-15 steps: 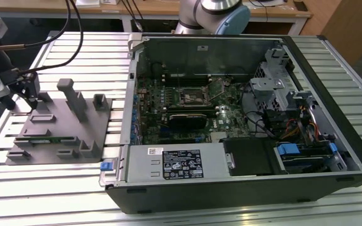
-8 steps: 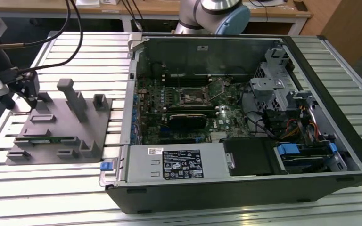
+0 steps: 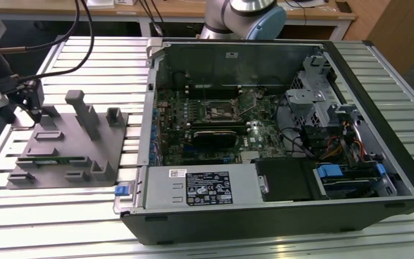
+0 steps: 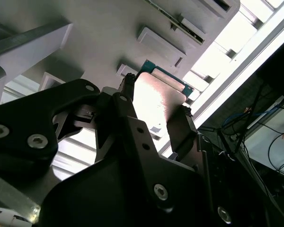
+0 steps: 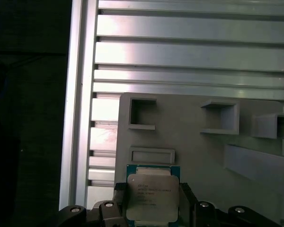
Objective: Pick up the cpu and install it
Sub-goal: 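Pick up the cpu and move it towards the insertion slot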
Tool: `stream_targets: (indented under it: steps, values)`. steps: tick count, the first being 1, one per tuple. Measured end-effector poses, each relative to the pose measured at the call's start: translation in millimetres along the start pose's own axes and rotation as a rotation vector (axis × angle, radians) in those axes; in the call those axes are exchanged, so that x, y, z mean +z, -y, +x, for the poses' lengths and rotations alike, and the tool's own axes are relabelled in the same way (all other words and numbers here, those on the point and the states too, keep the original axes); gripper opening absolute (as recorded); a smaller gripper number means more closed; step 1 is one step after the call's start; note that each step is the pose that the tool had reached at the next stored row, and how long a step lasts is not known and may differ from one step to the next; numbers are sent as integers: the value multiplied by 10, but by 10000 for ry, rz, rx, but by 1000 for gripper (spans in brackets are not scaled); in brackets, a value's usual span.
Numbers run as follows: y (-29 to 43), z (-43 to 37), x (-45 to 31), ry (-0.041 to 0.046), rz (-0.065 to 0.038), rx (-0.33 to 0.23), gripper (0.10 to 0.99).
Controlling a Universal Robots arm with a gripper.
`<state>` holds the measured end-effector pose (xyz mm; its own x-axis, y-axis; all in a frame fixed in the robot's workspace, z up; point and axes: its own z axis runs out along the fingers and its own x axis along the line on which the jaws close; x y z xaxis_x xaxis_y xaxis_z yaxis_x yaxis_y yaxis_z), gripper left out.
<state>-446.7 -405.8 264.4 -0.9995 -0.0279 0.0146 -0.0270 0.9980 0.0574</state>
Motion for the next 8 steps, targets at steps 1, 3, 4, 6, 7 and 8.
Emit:
stream_targets:
  steps: [1,3,4,6,7,8]
  values:
    - [0,0,-2,1,-1,0,529]
    - [-1,0,-11,1,-1,0,529]
    - [-1,0,-12,1,-1,1,529]
    - [-1,0,-13,2,-1,0,529]
    - [-1,0,-14,2,-1,0,529]
    - [-1,0,-15,2,-1,1,529]
